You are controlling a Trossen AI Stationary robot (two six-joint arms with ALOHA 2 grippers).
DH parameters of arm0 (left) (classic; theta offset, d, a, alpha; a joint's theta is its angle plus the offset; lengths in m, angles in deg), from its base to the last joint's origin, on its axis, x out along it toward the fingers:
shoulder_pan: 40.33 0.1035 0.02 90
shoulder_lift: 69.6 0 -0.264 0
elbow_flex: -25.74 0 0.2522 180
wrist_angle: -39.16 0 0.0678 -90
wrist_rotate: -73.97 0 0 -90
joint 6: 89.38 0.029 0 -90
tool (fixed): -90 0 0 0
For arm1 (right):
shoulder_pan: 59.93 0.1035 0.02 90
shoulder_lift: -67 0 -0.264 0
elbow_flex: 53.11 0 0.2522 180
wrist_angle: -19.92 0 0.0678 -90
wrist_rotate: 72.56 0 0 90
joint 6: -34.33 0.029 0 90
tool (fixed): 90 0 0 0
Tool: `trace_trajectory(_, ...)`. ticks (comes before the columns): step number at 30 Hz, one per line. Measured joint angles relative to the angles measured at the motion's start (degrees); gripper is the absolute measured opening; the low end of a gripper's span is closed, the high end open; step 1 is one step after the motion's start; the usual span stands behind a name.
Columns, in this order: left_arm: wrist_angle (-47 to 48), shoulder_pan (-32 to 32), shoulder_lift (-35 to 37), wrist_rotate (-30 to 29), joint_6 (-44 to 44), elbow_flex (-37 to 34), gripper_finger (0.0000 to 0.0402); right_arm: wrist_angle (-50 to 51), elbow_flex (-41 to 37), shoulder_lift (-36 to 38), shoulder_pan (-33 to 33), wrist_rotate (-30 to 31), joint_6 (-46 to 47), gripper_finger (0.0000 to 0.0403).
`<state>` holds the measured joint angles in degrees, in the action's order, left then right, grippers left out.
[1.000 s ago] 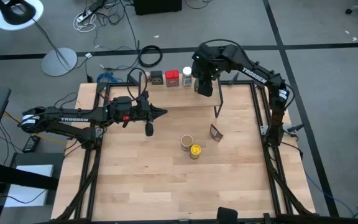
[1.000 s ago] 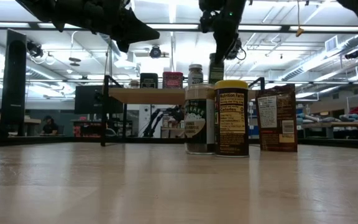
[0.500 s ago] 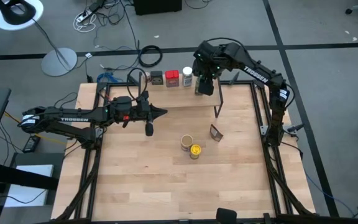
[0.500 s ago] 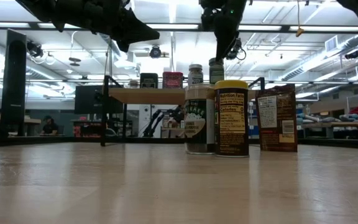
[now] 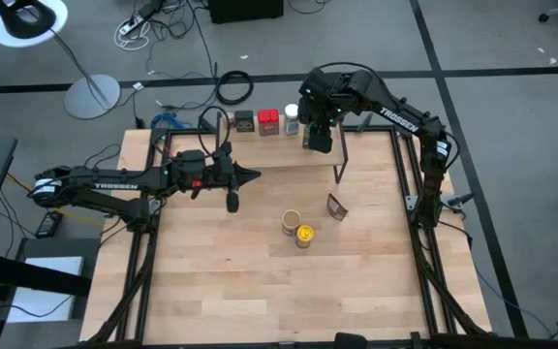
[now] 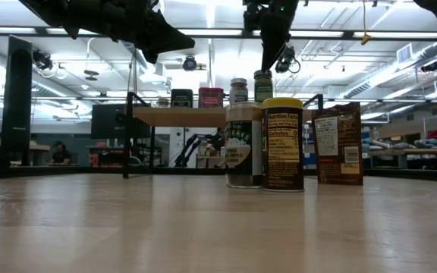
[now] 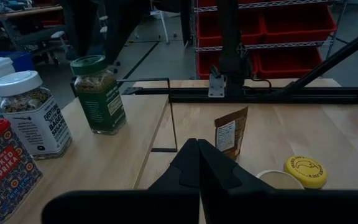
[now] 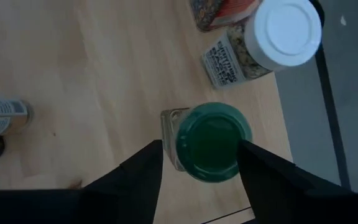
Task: Shelf spices
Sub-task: Put the green seasoning bottle on the shelf
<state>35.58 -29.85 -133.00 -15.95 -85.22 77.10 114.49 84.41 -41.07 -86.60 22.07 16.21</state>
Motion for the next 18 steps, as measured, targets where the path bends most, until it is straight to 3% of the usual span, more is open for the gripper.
trace_trajectory(14, 0.2, 0.0, 0.0, 0.0, 0.1, 0.0, 0.0001, -0.6, 0.0, 1.8, 6.2, 6.6, 0.9, 0.0202)
trace_trajectory(18, 0.2, 0.0, 0.0, 0.0, 0.1, 0.0, 0.0001, -0.2, 0.0, 1.8, 8.7, 6.7, 1.9, 0.0175)
